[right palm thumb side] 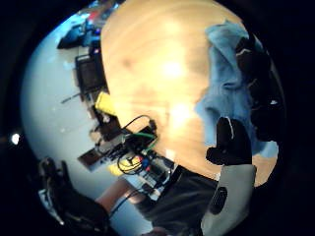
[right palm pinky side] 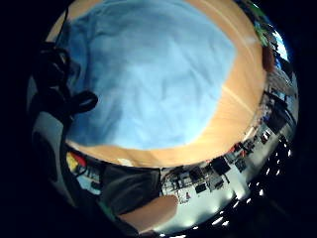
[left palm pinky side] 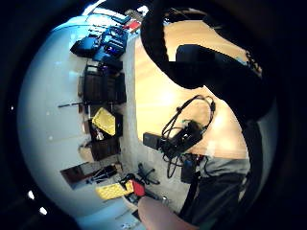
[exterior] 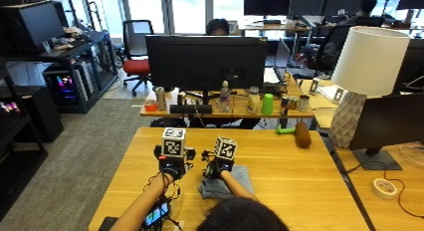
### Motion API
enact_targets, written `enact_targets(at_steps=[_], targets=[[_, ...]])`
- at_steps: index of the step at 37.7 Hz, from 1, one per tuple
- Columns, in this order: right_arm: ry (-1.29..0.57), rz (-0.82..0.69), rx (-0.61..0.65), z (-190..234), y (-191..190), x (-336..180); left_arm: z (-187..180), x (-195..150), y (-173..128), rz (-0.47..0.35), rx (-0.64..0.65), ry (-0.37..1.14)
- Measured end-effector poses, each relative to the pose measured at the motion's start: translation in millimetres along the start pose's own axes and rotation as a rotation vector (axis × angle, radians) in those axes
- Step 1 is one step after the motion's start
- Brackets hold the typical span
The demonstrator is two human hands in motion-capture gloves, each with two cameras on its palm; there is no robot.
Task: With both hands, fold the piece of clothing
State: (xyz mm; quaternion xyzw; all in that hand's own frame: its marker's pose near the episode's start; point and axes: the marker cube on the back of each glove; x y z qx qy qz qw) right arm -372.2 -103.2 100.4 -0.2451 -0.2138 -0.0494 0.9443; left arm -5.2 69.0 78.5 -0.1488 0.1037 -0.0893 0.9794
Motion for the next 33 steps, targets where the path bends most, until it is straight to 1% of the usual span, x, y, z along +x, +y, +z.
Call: enact_targets(at_steps=[3, 5, 10, 14, 16, 18, 21, 24, 26, 30, 33], targets=[[-0.059, -0.052, 0.02, 6.7, -3.3, -7.4, 6.2, -14.3, 9.7, 0.0, -0.007, 0.015], [-0.093, -0.076, 0.084, -3.1, -1.8, -7.4, 10.8, -22.1, 12.7, 0.003, -0.027, 0.029], [-0.092, -0.108, 0.332, -56.6, 6.7, 5.5, 17.6, -33.1, 11.5, -0.012, -0.054, 0.046], [-0.036, -0.142, 0.444, -107.7, 2.7, 29.2, 16.6, -35.4, 9.5, -0.038, -0.053, 0.049], [0.021, -0.14, 0.5, -132.3, 16.6, 40.3, 14.7, -34.6, 9.4, -0.044, -0.049, 0.048], [0.084, -0.125, 0.56, -153.3, 40.1, 49.0, 14.0, -33.5, 8.5, -0.043, -0.05, 0.047], [0.149, -0.114, 0.667, -174.8, 68.7, 61.0, 12.6, -31.8, 9.0, -0.038, -0.053, 0.049], [0.16, -0.135, 0.766, -181.2, 82.1, 71.7, 11.4, -29.3, 11.9, -0.025, -0.06, 0.052], [0.166, -0.142, 0.786, -175.5, 85.0, 76.5, 11.6, -27.5, 11.8, -0.012, -0.061, 0.051], [0.245, -0.099, 0.745, -155.9, 63.7, 88.5, 17.0, -26.0, 2.5, 0.027, -0.086, 0.045], [0.308, -0.056, 0.703, -140.0, 52.9, 92.4, 19.9, -26.6, -4.3, 0.031, -0.093, 0.053]])
